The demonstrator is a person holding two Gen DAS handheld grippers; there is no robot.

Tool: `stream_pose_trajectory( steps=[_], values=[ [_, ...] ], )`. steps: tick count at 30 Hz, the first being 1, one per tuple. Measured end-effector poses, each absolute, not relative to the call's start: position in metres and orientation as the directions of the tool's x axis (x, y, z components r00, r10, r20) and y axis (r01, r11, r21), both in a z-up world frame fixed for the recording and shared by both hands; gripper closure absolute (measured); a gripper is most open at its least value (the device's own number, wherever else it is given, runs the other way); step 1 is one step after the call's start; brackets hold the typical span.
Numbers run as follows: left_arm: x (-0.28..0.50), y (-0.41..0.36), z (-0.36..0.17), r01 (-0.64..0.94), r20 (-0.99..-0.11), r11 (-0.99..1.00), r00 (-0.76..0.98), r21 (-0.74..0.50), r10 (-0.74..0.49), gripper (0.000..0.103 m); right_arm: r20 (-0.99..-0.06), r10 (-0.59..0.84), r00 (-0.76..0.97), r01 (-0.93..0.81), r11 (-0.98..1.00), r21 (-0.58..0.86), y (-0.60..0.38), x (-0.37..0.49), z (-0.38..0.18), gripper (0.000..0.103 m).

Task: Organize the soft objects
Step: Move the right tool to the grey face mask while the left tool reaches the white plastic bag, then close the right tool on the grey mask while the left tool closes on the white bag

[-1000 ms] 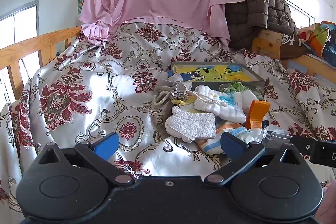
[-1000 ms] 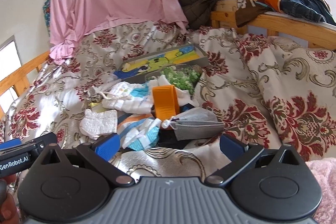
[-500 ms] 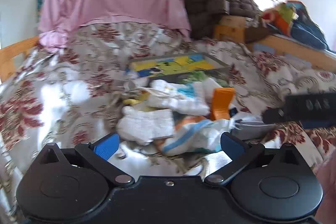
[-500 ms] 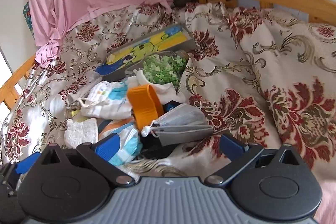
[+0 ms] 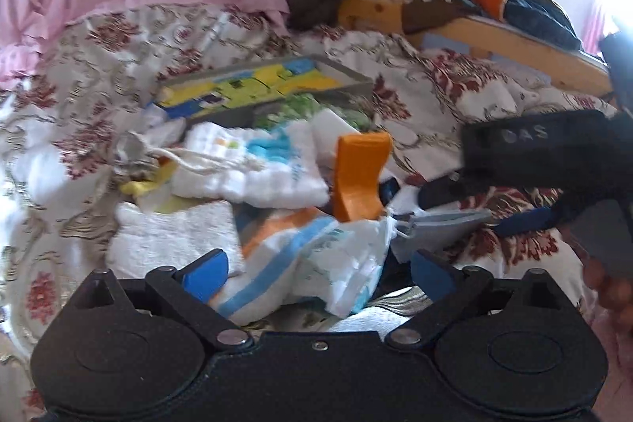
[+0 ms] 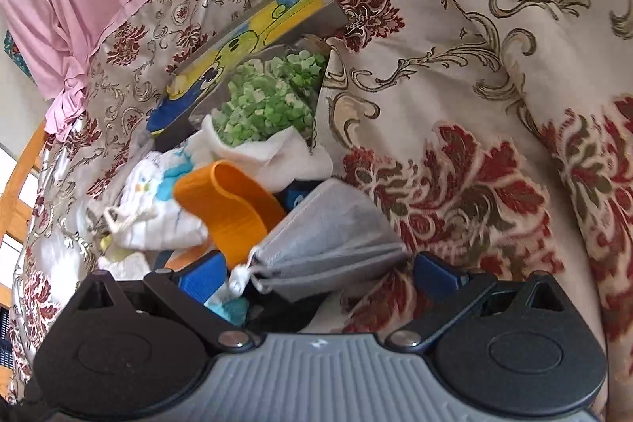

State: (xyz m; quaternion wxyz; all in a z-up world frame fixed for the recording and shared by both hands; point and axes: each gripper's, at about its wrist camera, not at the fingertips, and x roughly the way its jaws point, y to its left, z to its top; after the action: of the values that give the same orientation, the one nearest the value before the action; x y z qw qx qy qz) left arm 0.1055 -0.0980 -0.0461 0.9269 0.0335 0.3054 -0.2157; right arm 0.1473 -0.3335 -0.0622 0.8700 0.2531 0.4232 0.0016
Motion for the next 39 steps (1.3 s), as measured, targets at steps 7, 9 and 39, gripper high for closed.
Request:
stream_pose_trajectory(
  steps=[7,9,39],
  values=[
    [0.122,-0.103,-0.056,0.413,-0.632,0.901,0.665,-0.133,-0.398,0.021,-0.762,0.208,0.614,0.238,0.871,0.43,-0.339,0.169,-0.077,0.0],
    [0.125,-0.102,-0.057,0.393,-0.642,0.906,0.656,-0.157,-0.396,0.024,-0.769,0.206,0.605,0.227,0.881,0.414,-0.335,0.172,-0.078,0.001],
    [0.106,-0.095,-0.056,0.237,-0.611,0.908,0.677,-0.347,-0.41,0.071,-0.759,0.205,0.618,0.225,0.879,0.42,-0.336,0.165,-0.08,0.071]
  ],
)
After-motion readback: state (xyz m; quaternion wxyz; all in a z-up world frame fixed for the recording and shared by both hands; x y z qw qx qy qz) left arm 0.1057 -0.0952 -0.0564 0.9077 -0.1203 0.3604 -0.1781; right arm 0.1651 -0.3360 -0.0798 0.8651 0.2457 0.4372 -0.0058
